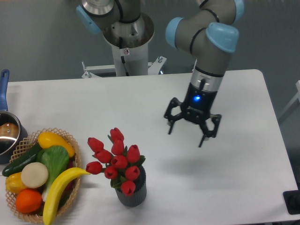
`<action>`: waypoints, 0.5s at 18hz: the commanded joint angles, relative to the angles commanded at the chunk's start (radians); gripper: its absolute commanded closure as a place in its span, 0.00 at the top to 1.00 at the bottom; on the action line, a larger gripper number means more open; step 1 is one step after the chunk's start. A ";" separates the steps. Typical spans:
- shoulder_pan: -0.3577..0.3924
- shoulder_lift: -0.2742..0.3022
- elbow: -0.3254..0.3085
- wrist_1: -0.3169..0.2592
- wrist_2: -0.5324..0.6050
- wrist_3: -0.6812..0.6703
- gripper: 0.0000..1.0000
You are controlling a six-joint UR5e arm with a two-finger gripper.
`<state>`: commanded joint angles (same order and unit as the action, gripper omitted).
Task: Pick up the flowers from the vase
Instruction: 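Lower the open gripper around the tulip stems above the vase rim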
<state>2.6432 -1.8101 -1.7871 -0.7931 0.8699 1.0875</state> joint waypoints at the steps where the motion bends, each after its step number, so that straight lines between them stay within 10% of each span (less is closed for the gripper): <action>1: -0.024 -0.002 0.002 0.002 -0.020 0.018 1.00; 9: -0.058 -0.104 0.024 0.035 -0.307 0.173 1.00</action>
<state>2.5848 -1.9142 -1.7626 -0.7578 0.5632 1.2607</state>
